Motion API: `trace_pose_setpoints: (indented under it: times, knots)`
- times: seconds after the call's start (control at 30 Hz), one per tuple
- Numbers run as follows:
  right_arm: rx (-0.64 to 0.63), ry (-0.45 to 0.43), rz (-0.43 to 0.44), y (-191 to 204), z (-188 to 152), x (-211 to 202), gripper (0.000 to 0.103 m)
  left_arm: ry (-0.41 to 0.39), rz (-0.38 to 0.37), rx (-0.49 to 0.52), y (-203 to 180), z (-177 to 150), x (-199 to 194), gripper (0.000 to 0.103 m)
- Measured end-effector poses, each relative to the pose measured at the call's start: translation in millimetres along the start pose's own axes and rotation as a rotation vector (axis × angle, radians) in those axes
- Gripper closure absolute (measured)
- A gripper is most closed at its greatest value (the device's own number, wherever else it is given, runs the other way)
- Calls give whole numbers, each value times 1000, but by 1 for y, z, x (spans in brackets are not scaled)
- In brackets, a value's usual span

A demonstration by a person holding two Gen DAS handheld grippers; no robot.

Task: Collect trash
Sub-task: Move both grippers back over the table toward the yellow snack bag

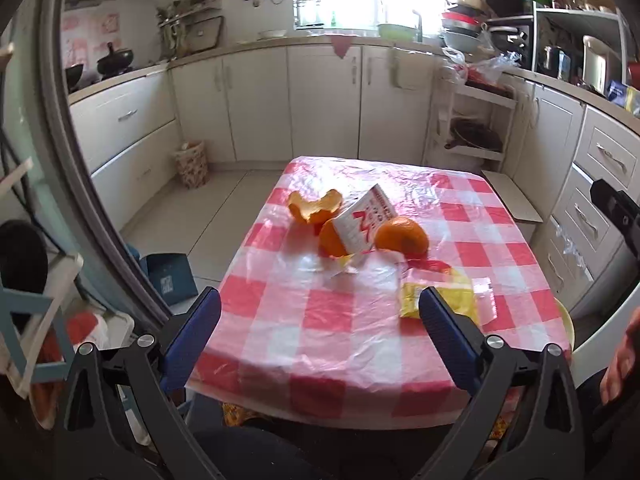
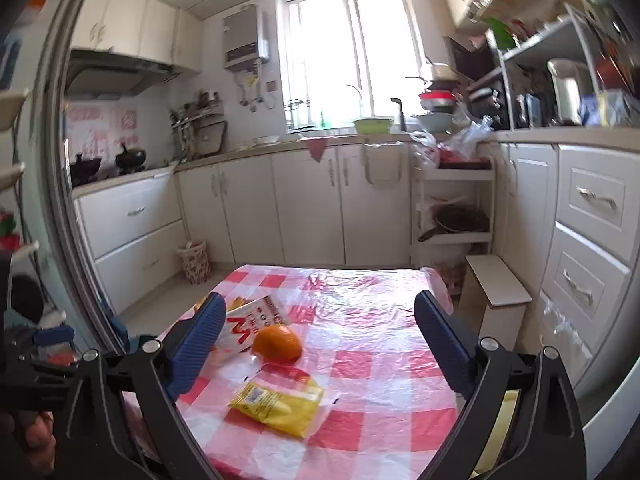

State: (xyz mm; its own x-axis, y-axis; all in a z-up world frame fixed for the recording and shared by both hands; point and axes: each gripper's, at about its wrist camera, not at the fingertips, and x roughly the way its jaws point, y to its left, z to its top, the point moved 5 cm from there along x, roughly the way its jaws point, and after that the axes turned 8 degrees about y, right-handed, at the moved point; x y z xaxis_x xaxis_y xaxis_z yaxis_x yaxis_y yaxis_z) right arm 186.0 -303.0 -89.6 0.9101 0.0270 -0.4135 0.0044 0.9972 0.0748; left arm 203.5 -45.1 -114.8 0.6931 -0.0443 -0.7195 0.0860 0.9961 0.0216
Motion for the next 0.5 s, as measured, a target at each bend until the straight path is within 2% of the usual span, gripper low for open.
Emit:
trace_pose_setpoints:
  times: [0.1, 0.2, 0.5]
  knots:
    - [-93, 6, -19, 20, -4, 9, 11, -57, -2, -1, 4, -1, -9, 8]
    - [-146, 31, -33, 25, -9, 19, 10, -74, -1, -17, 6, 0, -11, 8]
    - [-135, 87, -29, 22, -20, 23, 10, -96, 16, 11, -5, -4, -14, 8]
